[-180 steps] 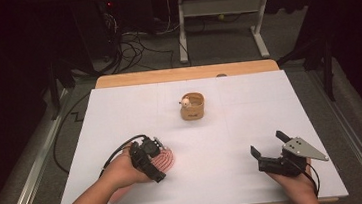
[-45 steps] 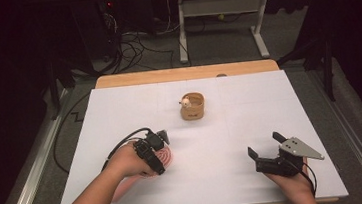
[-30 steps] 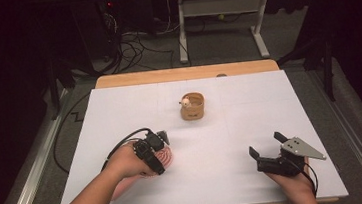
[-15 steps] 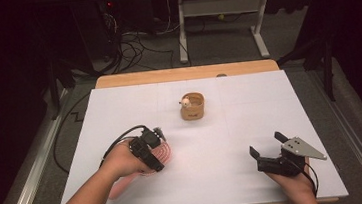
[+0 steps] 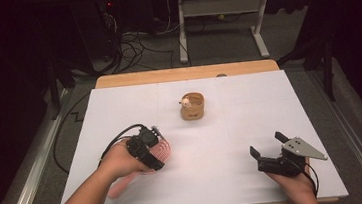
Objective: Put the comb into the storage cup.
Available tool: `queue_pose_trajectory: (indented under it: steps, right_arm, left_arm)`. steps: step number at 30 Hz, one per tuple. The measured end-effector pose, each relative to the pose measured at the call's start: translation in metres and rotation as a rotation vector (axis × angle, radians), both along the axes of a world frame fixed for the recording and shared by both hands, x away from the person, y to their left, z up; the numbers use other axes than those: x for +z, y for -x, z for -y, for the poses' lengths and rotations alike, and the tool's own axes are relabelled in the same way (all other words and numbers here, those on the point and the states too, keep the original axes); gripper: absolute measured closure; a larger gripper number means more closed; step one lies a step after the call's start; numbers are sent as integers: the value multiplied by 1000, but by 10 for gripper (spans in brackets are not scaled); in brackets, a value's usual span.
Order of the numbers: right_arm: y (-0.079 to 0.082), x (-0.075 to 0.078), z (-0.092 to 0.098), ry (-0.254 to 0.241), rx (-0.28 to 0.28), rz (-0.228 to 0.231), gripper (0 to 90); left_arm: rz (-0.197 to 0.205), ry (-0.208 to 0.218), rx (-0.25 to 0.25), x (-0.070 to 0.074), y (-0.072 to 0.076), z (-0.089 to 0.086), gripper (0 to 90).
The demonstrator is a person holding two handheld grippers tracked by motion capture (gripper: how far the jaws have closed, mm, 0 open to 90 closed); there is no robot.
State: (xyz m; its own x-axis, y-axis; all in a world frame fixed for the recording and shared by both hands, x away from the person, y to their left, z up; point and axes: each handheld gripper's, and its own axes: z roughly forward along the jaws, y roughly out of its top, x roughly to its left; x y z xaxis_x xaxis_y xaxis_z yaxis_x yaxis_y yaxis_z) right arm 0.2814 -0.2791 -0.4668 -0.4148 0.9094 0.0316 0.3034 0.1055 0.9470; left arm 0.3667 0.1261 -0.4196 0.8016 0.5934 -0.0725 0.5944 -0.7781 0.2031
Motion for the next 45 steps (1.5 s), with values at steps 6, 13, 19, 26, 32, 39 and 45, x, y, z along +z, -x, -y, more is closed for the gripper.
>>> queue_pose_trajectory:
  steps: [6,13,19,26,32,39,45]
  right_arm:
    - [0,0,0,-1,-1,-4,4]
    - [0,0,0,-4,-4,-3,4]
    - [0,0,0,-5,-5,-1,4]
    - [1,1,1,-8,-6,5,4]
    - [2,1,1,-9,-10,8,4]
    - [2,2,1,-8,-8,12,4]
    - [2,2,3,-13,-13,12,4]
  left_arm:
    - [46,38,22,7,2,-7,201]
    - [88,121,43,20,3,-18,201]
    - [120,180,59,29,5,-28,201]
    - [172,225,68,36,8,-37,201]
    - [220,280,77,41,11,-39,201]
    - [232,325,95,44,10,-40,201]
    - [277,374,111,47,12,-43,201]
